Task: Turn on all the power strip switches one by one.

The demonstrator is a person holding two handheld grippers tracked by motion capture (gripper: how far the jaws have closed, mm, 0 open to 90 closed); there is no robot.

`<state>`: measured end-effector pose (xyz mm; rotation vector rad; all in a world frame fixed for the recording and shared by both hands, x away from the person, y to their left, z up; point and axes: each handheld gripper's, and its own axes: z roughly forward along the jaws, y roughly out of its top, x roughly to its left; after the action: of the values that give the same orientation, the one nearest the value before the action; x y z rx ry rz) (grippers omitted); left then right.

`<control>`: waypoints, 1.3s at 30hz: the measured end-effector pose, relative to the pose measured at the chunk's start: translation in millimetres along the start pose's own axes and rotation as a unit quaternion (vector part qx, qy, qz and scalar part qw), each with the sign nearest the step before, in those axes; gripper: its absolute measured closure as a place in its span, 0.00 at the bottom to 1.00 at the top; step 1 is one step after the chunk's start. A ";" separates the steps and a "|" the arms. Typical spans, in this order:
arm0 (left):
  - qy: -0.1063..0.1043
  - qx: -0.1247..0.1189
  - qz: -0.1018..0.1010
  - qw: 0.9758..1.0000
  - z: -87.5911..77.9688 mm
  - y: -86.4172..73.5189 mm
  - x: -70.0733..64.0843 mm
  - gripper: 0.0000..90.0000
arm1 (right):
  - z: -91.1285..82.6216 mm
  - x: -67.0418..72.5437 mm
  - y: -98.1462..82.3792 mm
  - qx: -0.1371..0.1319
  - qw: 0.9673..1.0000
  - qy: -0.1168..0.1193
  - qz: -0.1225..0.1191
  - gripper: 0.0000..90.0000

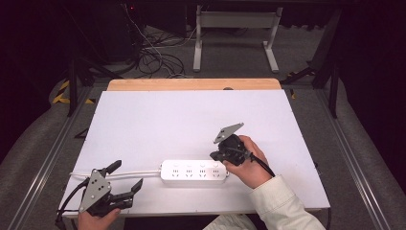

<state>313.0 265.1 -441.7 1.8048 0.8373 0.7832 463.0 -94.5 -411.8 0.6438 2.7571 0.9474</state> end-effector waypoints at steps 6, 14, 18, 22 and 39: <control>0.000 0.001 0.002 1.000 0.1 -0.1 0.8 0.16 | 1.7 2.8 5.1 -0.006 1.000 0.007 -0.005 1.00; -0.002 0.000 -0.003 1.000 0.0 -0.3 0.6 0.16 | 18.1 11.2 13.8 0.000 1.000 0.023 -0.018 1.00; -0.002 0.000 -0.002 1.000 0.1 -0.3 0.5 0.16 | 25.2 11.6 14.4 0.006 0.999 0.026 -0.019 1.00; -0.002 0.000 -0.002 1.000 0.1 -0.2 0.6 0.16 | 31.7 12.1 14.7 0.014 0.999 0.027 -0.020 1.00; -0.002 0.001 -0.001 1.000 0.3 -0.3 0.4 0.16 | 44.9 14.9 14.4 0.045 0.999 0.022 -0.017 1.00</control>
<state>313.3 265.4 -442.0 1.8067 0.8378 0.7765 467.1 -53.1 -438.4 0.5945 2.8534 0.8439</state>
